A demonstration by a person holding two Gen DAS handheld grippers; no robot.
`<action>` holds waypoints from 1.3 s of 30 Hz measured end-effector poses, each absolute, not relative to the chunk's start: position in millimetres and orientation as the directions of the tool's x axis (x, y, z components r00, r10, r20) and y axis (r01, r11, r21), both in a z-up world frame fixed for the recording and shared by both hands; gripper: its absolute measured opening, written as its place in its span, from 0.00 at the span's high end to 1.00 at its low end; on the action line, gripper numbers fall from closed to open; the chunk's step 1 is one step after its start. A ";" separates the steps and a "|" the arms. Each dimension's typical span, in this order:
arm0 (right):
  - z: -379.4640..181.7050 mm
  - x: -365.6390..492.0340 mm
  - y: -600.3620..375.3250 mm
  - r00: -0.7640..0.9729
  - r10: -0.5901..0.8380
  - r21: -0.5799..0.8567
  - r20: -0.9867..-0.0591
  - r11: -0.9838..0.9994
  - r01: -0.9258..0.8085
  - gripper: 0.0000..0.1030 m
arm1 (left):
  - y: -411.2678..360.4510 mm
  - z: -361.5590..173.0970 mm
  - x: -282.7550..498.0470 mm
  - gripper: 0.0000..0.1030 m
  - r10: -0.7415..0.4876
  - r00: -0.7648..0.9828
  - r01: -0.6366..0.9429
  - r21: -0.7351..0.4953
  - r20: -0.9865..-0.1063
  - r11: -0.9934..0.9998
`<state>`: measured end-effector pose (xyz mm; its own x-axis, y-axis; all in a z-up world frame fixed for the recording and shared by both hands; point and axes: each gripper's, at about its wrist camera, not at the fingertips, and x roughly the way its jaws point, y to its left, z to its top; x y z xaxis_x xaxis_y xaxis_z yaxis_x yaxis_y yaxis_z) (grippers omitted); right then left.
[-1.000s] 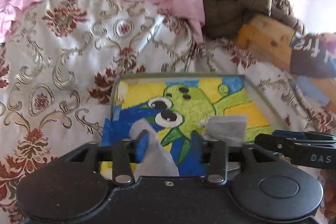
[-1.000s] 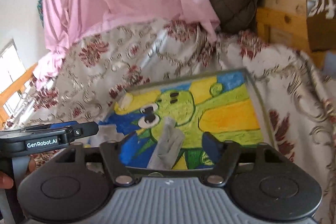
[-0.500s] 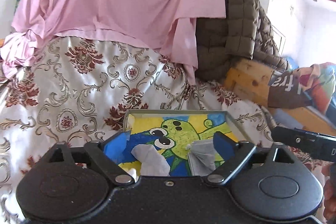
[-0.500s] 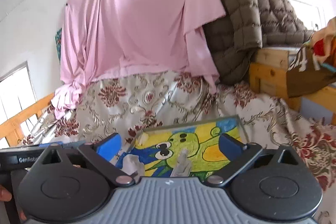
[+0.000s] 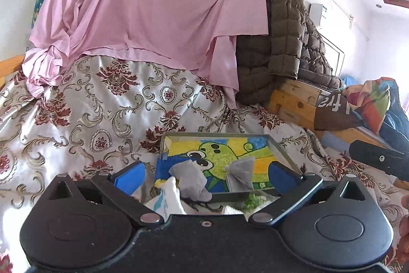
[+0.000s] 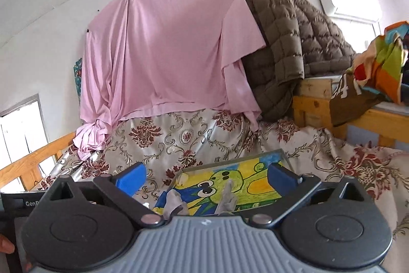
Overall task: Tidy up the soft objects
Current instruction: 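Move both open tools back over the pile of soft items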
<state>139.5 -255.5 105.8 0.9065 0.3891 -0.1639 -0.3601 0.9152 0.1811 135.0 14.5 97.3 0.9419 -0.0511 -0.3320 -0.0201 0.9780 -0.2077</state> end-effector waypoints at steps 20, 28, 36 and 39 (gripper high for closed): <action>26.4 68.3 -251.8 0.901 0.325 0.030 -0.288 0.943 -0.331 0.00 | 3.9 51.7 65.5 0.01 -0.069 0.924 -0.007 -0.196 -0.377 0.981; 9.7 67.8 -250.0 0.881 0.326 0.031 -0.343 0.941 -0.336 0.00 | 2.3 28.9 62.7 0.01 -0.065 0.890 -0.030 -0.199 -0.451 0.980; -5.6 75.7 -248.6 0.832 0.325 0.035 -0.449 0.937 -0.347 0.00 | 0.3 8.6 62.3 0.01 -0.064 0.847 -0.069 -0.229 -0.527 0.971; -10.7 77.3 -247.1 0.814 0.328 0.032 -0.479 0.933 -0.357 0.00 | -3.9 3.2 63.3 0.01 -0.072 0.834 -0.072 -0.238 -0.547 0.969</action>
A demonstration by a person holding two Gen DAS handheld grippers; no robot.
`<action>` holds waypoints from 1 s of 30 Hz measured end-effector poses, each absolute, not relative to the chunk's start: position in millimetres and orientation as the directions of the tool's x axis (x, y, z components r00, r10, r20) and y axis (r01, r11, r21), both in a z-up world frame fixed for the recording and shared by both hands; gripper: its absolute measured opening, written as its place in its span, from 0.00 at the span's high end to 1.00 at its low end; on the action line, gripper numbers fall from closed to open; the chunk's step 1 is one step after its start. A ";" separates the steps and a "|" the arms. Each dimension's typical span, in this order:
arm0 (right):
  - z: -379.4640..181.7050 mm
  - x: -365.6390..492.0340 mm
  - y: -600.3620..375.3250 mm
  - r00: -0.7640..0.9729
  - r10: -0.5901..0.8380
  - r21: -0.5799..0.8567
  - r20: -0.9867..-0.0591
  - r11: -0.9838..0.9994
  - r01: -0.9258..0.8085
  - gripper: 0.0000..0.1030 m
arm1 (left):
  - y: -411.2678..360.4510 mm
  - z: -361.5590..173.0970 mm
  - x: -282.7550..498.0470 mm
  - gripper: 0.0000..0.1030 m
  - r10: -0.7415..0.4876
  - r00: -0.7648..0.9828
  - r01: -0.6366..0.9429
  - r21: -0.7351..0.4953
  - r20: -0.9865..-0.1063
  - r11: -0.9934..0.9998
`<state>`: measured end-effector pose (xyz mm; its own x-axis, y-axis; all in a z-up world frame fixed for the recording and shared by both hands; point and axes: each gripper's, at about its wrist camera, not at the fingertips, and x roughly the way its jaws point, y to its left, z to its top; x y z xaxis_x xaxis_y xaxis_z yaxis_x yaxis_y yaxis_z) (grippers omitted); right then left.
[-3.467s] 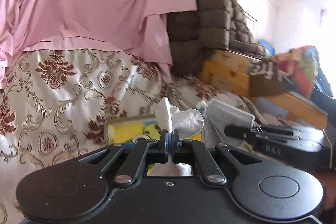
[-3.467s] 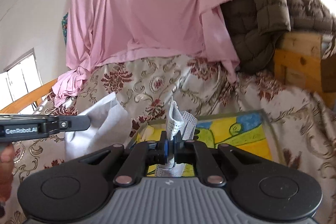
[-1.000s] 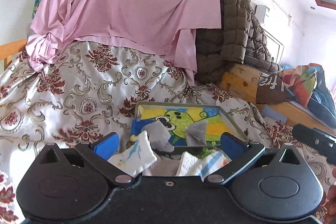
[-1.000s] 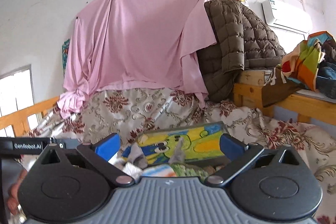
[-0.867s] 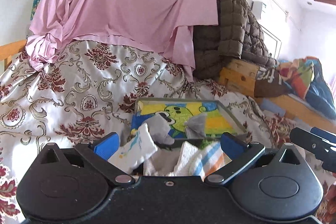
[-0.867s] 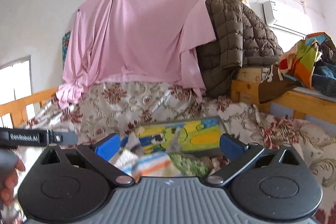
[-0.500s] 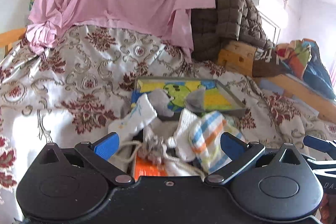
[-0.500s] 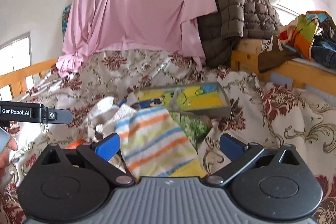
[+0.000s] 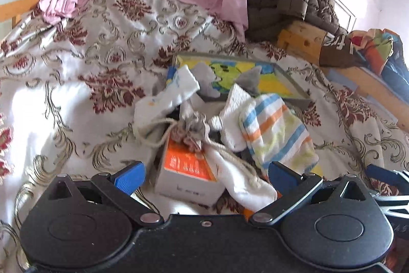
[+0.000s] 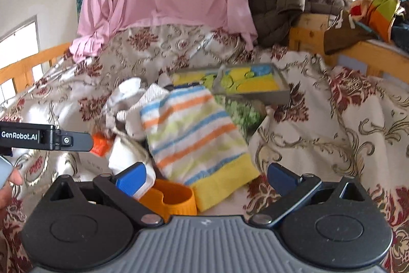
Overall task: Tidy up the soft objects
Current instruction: 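Move both open tools back over the pile of soft items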
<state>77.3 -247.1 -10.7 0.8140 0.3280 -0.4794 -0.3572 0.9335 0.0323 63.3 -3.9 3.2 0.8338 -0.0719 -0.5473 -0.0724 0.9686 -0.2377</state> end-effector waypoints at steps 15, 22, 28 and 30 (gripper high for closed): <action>-24.9 82.1 -238.6 0.742 0.336 0.032 -0.580 0.919 -0.392 0.00 | -10.8 -18.5 69.9 0.01 -0.106 0.764 -0.115 -0.296 -0.636 0.948; -27.7 83.2 -238.2 0.729 0.335 0.034 -0.597 0.918 -0.394 0.00 | -12.8 -23.2 70.8 0.01 -0.097 0.748 -0.130 -0.288 -0.656 0.949; -29.5 85.3 -238.7 0.722 0.333 0.042 -0.607 0.920 -0.389 0.00 | -12.4 -26.7 71.6 0.01 -0.091 0.736 -0.148 -0.290 -0.671 0.946; -29.9 85.8 -239.0 0.720 0.333 0.044 -0.609 0.920 -0.389 0.00 | -12.7 -27.2 71.9 0.01 -0.092 0.733 -0.150 -0.292 -0.674 0.945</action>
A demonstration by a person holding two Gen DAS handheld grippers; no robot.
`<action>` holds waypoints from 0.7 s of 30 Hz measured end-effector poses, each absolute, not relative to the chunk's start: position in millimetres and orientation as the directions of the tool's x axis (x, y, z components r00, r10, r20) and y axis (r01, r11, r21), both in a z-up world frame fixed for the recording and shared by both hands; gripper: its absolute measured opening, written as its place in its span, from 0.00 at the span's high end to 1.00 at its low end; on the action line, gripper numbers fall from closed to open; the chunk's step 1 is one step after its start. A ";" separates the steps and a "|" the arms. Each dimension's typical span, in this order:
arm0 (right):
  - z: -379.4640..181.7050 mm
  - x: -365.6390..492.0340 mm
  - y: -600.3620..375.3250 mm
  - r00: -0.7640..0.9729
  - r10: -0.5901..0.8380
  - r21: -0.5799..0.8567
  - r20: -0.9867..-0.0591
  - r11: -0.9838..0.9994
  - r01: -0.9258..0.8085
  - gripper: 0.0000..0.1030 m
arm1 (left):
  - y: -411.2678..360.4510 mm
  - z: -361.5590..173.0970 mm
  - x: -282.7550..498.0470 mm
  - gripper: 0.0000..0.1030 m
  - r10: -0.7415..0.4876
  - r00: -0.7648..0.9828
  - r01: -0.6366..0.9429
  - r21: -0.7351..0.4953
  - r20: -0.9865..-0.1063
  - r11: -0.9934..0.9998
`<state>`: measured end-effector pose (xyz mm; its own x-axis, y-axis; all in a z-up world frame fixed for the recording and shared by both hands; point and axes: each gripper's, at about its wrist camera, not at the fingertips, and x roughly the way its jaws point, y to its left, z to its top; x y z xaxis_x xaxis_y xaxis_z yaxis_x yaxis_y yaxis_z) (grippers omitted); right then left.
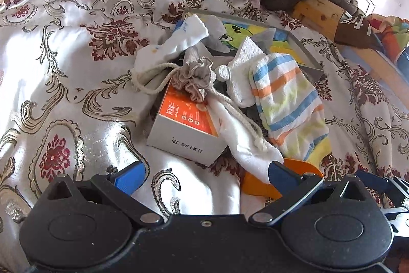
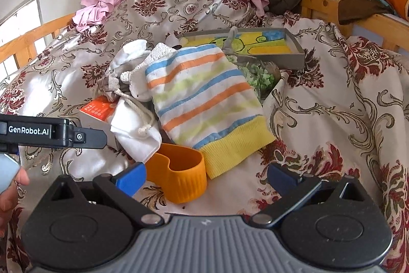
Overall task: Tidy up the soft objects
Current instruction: 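Move both open tools back over the pile of soft items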
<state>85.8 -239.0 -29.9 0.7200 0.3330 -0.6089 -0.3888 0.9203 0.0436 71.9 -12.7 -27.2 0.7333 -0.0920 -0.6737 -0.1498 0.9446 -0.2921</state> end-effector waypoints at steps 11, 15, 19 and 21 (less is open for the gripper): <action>-34.6 89.7 -236.8 0.696 0.336 0.055 -0.634 0.918 -0.393 0.00 | -16.3 -28.4 71.7 0.01 -0.126 0.742 -0.126 -0.322 -0.658 0.938; -37.9 92.4 -235.8 0.687 0.331 0.062 -0.647 0.921 -0.385 0.00 | -18.3 -29.8 73.5 0.01 -0.144 0.742 -0.115 -0.336 -0.655 0.935; -41.7 95.9 -235.7 0.670 0.347 0.091 -0.656 0.918 -0.386 0.01 | -22.4 -31.7 80.2 0.02 -0.172 0.739 -0.102 -0.360 -0.652 0.928; -43.0 96.6 -235.0 0.664 0.353 0.097 -0.659 0.915 -0.390 0.02 | -23.7 -33.7 85.2 0.03 -0.203 0.730 -0.099 -0.395 -0.653 0.913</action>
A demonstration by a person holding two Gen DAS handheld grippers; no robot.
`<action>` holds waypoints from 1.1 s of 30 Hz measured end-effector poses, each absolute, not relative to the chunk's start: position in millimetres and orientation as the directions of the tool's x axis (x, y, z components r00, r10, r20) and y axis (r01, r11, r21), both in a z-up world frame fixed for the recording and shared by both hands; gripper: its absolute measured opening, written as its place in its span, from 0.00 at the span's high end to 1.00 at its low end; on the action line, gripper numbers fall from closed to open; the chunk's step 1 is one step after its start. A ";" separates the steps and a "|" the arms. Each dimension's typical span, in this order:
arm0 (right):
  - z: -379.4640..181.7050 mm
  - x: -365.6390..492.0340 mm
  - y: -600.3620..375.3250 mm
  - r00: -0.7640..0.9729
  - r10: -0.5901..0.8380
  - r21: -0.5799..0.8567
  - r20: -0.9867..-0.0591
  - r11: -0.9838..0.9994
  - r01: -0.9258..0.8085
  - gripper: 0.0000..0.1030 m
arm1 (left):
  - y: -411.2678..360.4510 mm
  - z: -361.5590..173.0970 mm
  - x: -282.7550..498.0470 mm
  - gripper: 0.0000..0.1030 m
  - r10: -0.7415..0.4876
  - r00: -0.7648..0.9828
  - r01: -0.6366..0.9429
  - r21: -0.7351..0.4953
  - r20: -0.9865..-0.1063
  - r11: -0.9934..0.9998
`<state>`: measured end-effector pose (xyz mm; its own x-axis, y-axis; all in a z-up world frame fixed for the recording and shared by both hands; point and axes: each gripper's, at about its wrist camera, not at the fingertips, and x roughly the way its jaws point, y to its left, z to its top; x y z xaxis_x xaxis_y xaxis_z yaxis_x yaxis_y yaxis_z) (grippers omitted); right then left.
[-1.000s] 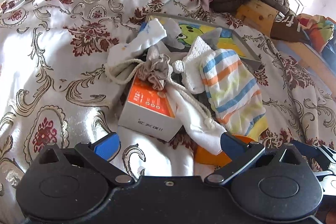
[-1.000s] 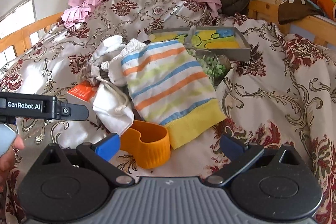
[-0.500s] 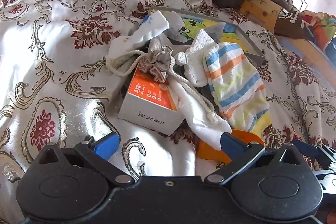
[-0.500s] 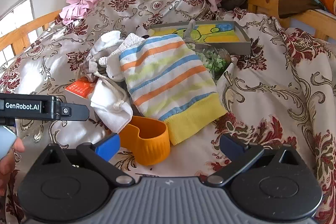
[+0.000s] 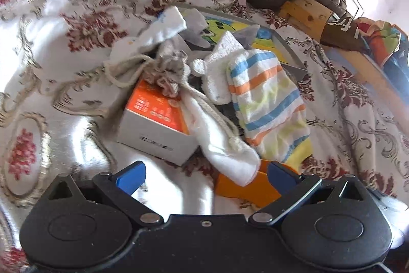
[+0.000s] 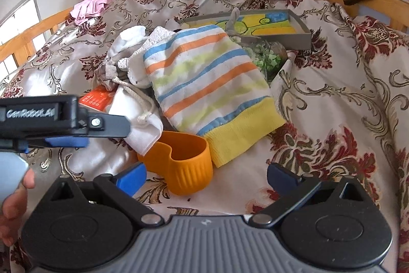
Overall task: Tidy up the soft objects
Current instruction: 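Move both open tools back over the pile of soft items, then grasp the orange silicone strap with the right tool while the left tool grasps a white cloth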
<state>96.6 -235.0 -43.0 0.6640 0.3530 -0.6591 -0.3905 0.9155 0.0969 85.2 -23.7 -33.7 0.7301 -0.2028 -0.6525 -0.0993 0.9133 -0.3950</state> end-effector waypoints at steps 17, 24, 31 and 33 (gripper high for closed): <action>-56.8 106.0 -222.3 0.611 0.434 0.137 -0.661 0.872 -0.471 0.38 | -19.6 -50.2 112.5 0.37 -0.302 0.714 -0.187 -0.587 -0.632 0.788; -58.0 106.5 -224.9 0.613 0.440 0.154 -0.656 0.873 -0.463 0.57 | -16.0 -53.7 120.2 0.65 -0.335 0.710 -0.193 -0.628 -0.620 0.754; -58.4 106.7 -224.2 0.607 0.450 0.160 -0.655 0.867 -0.471 0.65 | -4.4 -54.9 119.8 0.77 -0.331 0.715 -0.215 -0.645 -0.615 0.733; -58.2 107.1 -224.4 0.608 0.451 0.163 -0.654 0.868 -0.469 0.66 | -1.3 -55.5 119.2 0.77 -0.338 0.719 -0.221 -0.661 -0.608 0.717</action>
<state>107.1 -224.4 -58.2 0.6077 0.4511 -0.6536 -0.4689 0.8681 0.1632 119.2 -1.3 -55.5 0.7185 -0.3381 -0.6078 -0.2212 0.7174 -0.6606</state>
